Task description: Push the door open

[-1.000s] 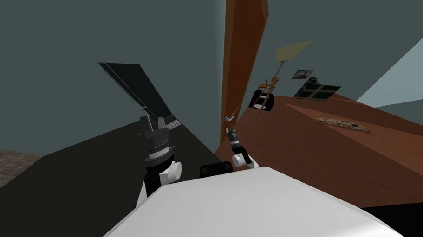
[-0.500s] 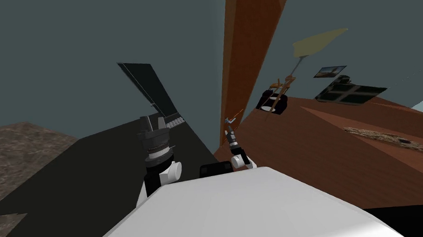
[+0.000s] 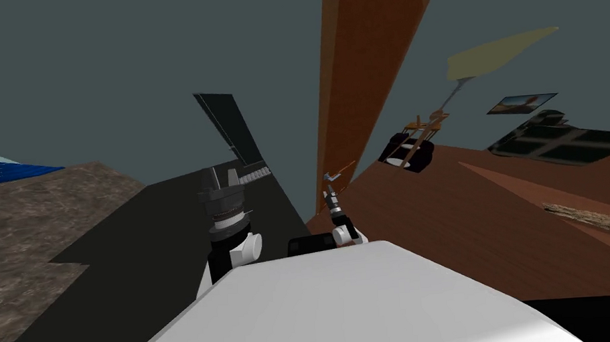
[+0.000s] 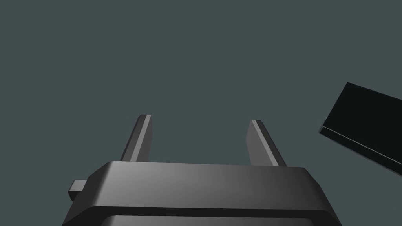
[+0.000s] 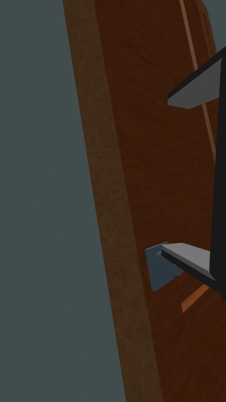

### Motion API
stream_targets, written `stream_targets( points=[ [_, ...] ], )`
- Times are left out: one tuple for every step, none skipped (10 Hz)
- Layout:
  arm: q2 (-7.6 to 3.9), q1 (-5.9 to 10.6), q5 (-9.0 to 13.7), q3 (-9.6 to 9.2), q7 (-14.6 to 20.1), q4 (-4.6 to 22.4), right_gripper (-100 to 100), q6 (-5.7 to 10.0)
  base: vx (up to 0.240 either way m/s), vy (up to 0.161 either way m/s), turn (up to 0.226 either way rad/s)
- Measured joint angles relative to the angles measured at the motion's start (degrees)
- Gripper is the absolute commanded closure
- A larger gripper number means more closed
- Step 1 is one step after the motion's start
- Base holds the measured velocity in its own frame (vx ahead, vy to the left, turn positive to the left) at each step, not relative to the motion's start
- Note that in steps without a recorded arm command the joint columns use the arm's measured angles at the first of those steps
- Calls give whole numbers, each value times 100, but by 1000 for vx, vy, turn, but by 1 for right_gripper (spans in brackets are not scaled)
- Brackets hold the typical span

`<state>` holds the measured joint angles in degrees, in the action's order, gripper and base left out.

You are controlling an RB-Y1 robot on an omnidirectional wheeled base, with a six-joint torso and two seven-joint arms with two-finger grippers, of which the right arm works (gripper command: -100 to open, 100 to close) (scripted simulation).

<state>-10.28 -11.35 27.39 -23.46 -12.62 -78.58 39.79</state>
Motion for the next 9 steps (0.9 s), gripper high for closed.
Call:
stream_targets(
  points=[
    [-5,49,56,-37,-38,105,-100,25,18,-173,237],
    [-16,78,118,-80,-80,190,-100,45,12,-167,250],
    [-15,122,180,-145,-125,340,-100,102,-3,-214,218],
    [-15,150,250,-202,-184,433,-100,134,10,-221,202],
    [-22,163,316,-258,-244,511,-100,157,15,-191,178],
    [-32,176,362,-302,-280,591,-100,192,1,-148,116],
    [-35,217,400,-329,-299,683,-100,224,-13,-134,179],
    [-41,251,447,-378,-320,801,-100,274,-40,-175,202],
    [-50,309,511,-424,-347,934,-100,318,-27,-194,203]
  ],
)
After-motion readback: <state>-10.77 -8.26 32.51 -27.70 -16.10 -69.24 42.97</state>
